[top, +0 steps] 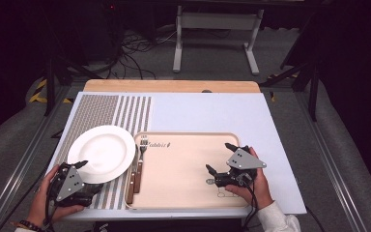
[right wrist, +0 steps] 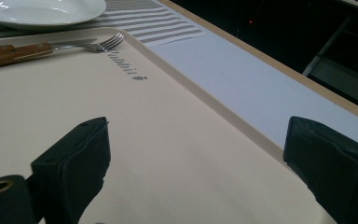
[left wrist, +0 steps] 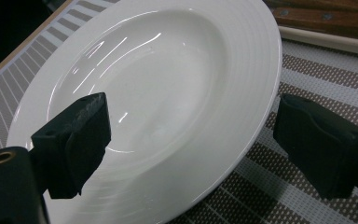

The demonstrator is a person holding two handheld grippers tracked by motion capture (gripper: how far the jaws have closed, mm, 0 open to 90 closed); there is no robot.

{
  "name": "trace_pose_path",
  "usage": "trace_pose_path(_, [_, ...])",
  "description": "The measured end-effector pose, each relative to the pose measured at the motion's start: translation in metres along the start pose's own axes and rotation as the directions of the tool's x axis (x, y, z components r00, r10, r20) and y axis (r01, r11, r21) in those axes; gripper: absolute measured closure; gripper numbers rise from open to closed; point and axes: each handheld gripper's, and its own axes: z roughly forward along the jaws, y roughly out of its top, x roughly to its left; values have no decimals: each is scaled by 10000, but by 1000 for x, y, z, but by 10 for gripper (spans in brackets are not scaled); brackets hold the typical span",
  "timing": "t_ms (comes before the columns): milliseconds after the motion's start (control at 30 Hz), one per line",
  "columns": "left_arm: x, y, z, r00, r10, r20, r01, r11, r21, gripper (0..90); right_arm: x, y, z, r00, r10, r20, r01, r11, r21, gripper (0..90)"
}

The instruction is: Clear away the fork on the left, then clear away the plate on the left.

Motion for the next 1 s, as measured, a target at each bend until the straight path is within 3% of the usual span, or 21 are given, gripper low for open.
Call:
trace_pose_path(167, [-5,0,2,9982,485,-366,-477,9986,228,162,1,0,0,10000,-43,-53,43,10000,8,82])
trace_pose_path(233, [-7,1,3,9976,495,-481,-484,9985,236,171,2,0,0,10000,-64,-40,64,10000,8,82])
trace_pose_path(333, [-9,3,7,9938,854,-718,-817,9952,530,182,2,1,0,10000,-58,-45,57,10000,-32,83])
trace_pose_path(500, [-10,6,14,9879,1106,-1086,-1012,9909,885,217,1,-1,2,10000,-61,-77,62,10000,65,83])
trace_pose_path(567, [-13,9,21,9815,1355,-1354,-1177,9842,1320,250,2,-1,1,9999,-79,-74,80,10000,34,84])
trace_pose_path(667, [-15,11,25,9777,1493,-1475,-1288,9817,1400,258,3,-1,1,9999,-94,-91,94,9999,55,84])
trace_pose_path(733, [-17,14,28,9706,1741,-1665,-1484,9766,1559,254,3,-1,1,9999,-91,-112,92,9999,64,84])
trace_pose_path(800, [-20,16,30,9637,2005,-1763,-1722,9715,1630,304,4,-3,1,9999,-130,-102,131,9998,124,85])
trace_pose_path(833, [-21,17,31,9631,2046,-1747,-1759,9702,1664,304,4,-3,1,9999,-130,-102,131,9998,124,85])
trace_pose_path(1000, [-26,25,38,9581,2466,-1454,-2167,9566,1948,470,4,-4,-3,9999,-112,-41,112,9999,111,86])
